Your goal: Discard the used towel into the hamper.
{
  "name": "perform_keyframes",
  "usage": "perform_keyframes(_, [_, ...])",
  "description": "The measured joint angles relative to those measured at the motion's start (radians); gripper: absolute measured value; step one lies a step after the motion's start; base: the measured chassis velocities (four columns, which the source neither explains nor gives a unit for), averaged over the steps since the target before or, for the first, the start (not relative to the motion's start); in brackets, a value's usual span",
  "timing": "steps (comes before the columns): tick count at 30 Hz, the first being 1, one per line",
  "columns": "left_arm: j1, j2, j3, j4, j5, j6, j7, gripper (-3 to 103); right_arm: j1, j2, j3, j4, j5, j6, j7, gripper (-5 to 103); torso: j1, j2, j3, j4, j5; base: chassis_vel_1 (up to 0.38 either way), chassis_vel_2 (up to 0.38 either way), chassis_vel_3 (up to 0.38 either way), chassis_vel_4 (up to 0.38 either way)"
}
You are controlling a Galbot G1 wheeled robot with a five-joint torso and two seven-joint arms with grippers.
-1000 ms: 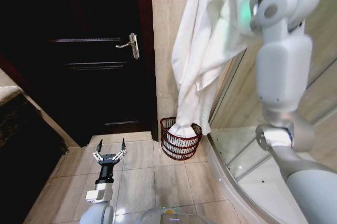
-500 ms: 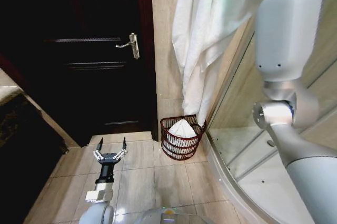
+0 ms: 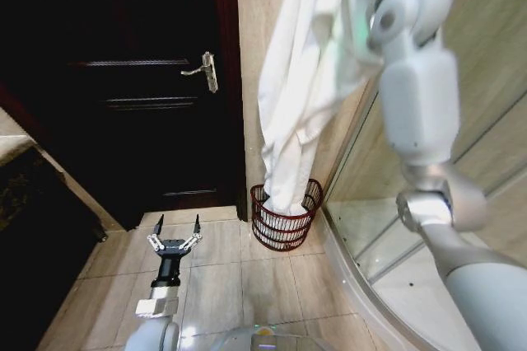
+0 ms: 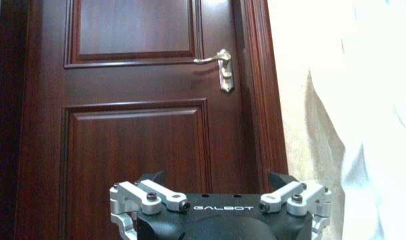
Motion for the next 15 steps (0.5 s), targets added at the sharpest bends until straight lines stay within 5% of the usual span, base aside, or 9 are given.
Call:
perform_keyframes(6, [-0.001,0.000,0.001,0.007,0.000,-0.007,0.007,100,-0.190,-0.005,-0.032,0.031,-0.052,0.049,-0.022,16,0.000,0.000,0.000,-0.0002,-0.0001,0.000,0.000,0.000,0.000])
perform_keyframes(15, [-0.008,0.000,0.003,0.008,-0.006,-0.009,0.010,100,-0.431,0.076,-0.021,0.006,-0.100,0.134,-0.024,16,0.000,0.000,0.000,0.0003,-0.0008,0.000,0.000,0.000,0.000])
